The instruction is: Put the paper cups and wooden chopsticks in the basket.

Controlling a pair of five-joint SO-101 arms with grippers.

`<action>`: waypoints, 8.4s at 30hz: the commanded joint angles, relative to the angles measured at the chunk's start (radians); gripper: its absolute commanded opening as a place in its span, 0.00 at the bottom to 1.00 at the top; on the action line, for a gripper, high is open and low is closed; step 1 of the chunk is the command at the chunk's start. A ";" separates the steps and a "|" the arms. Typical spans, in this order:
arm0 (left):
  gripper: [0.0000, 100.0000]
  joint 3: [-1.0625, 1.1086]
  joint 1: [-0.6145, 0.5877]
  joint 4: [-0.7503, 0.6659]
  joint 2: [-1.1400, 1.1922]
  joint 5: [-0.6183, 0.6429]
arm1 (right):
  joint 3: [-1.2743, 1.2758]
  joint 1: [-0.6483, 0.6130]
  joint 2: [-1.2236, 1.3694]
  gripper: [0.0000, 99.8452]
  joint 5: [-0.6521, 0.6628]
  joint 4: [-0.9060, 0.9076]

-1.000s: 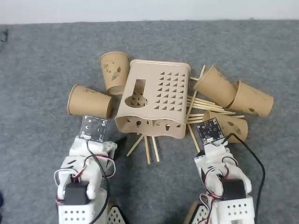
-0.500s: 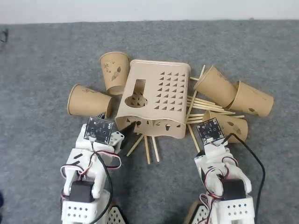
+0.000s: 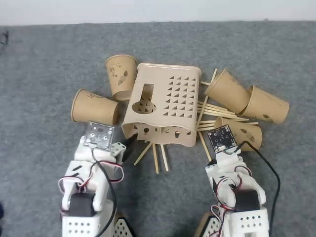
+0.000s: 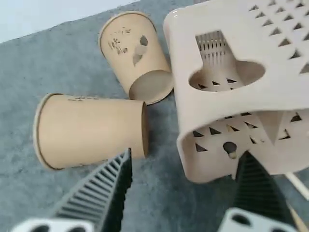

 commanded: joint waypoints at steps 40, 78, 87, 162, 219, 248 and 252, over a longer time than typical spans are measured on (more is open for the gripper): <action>0.33 -0.206 -0.028 -0.356 0.632 -0.132 | 0.015 -0.004 0.005 0.06 -0.006 0.008; 0.33 0.084 -0.009 -0.868 0.640 -0.026 | 0.015 -0.004 0.005 0.06 -0.006 0.008; 0.16 0.082 0.011 -0.867 0.641 -0.032 | 0.015 -0.004 0.005 0.06 -0.006 0.008; 0.20 -0.452 0.198 -0.345 0.701 -0.809 | 0.015 0.093 -0.004 0.06 -0.006 -0.004; 0.01 -0.460 0.241 -1.126 1.468 -0.887 | 0.015 0.094 -0.004 0.06 -0.006 -0.004; 0.01 -1.738 0.256 0.529 1.323 -0.519 | 0.015 0.094 -0.004 0.06 -0.006 -0.004; 0.01 -2.020 0.255 0.807 1.479 -0.493 | 0.015 0.094 -0.004 0.06 -0.006 -0.004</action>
